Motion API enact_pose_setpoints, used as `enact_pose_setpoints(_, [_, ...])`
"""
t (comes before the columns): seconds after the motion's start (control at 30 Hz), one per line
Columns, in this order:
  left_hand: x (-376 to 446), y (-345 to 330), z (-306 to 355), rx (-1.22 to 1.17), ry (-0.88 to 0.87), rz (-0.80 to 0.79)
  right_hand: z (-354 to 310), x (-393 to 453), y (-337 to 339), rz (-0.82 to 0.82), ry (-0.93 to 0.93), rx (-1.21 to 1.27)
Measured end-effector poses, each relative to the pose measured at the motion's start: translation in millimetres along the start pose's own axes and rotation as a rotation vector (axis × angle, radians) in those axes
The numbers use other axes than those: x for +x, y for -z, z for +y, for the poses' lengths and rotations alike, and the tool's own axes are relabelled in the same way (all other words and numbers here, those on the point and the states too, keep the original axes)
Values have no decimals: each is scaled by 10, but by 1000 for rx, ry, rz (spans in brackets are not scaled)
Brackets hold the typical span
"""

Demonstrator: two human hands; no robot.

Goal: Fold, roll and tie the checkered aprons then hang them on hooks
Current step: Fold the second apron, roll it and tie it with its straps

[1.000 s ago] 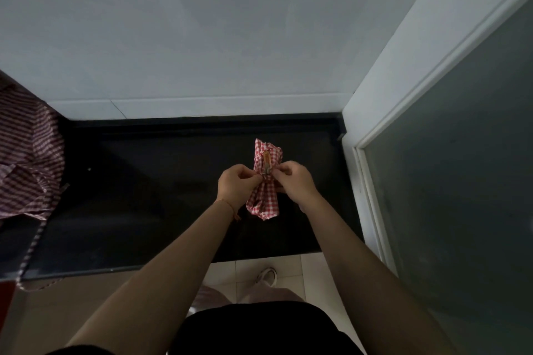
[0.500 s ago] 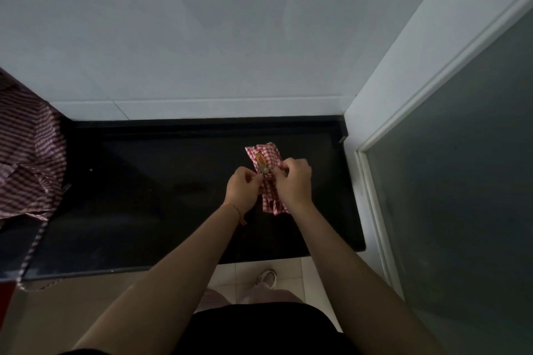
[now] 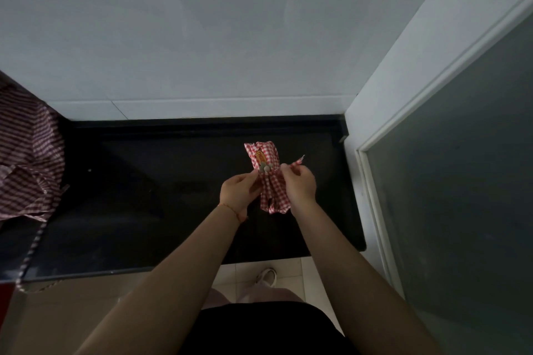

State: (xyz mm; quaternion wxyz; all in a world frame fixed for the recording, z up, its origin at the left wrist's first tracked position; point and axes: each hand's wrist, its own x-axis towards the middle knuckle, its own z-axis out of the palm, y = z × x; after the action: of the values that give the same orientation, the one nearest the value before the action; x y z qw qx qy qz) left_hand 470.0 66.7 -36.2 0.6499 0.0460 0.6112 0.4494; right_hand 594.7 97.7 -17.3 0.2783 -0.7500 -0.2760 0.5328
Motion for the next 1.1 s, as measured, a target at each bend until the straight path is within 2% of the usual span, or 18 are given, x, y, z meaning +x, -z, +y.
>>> enact_pose_setpoints(0.17, [14,-61,-18,59,43,-49,-25,-54,35,-104,-78,34])
enact_pose_setpoints(0.43, [-3,-86,-116,55,73,61,-62,-28,-37,-49,-106,15])
enact_pose_setpoints(0.57, [34,-41,-88,236,22,77,-26,-31,-57,-17,-45,-17])
enact_pose_setpoints(0.83, [28,-132,10,484,-78,-16,-60,-68,-176,75,103,-246])
enact_pose_setpoints(0.93, [24,-120,12,476,-74,-17,-36,-60,-179,136,89,-195])
enact_pose_setpoints(1.1, [21,-17,2,313,5,-40,5,-26,-99,183,-56,44])
